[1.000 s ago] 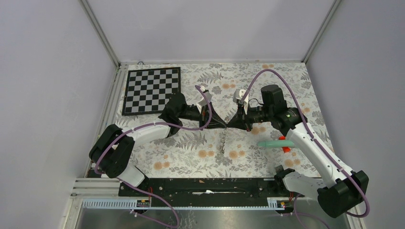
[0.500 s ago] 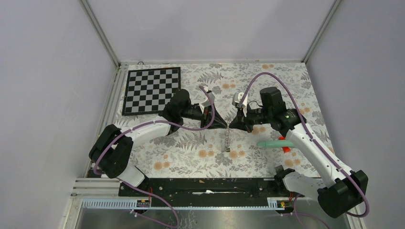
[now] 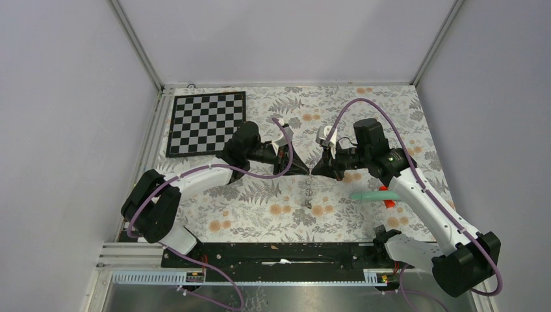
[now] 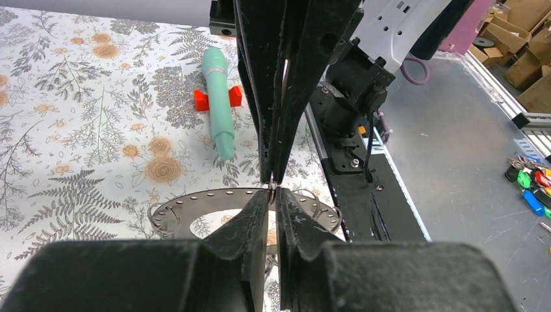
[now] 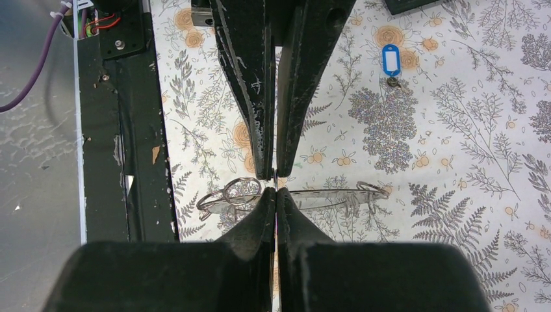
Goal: Put the keys on the keyring
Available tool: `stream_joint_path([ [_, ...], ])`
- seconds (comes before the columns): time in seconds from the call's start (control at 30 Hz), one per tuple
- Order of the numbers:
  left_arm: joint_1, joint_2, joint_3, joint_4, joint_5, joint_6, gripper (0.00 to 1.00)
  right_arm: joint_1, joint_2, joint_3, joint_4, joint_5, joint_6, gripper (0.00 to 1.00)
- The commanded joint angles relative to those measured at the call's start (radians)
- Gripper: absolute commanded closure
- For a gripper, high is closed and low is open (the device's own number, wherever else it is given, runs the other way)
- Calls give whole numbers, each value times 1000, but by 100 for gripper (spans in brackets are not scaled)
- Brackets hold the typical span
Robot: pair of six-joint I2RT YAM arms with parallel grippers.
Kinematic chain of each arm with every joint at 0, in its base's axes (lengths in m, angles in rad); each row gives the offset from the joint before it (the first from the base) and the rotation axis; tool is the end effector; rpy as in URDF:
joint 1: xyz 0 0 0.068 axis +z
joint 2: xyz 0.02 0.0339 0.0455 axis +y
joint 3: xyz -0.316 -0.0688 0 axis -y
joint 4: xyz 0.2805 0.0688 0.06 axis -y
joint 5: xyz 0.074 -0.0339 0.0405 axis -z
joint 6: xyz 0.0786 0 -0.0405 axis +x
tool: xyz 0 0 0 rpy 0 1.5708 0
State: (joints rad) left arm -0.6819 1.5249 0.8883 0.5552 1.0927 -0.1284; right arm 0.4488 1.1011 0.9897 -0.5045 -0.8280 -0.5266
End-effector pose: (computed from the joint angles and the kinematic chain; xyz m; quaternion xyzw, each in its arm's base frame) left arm 0.2483 -0.2915 0.3017 0.5104 0.5081 -0.5794 0.3816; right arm 0.2147 0.1677 0.3503 -0.5443 0.6317 0.3407 0.4343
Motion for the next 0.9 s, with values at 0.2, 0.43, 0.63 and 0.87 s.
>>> stream_joint_path([
  [0.2,-11,0,51,25,19,15,94,2,-16,4,38,-23,22,100],
  [0.43,-13,-7,45,24,24,13,100,2,-20,-1,49,-15,37,100],
  [0.63,-13,-17,30,71,-6,-50,100,1,-18,-14,69,-15,53,83],
  [0.87,-13,-17,22,119,0,-90,100,1,-15,-13,73,-17,58,77],
])
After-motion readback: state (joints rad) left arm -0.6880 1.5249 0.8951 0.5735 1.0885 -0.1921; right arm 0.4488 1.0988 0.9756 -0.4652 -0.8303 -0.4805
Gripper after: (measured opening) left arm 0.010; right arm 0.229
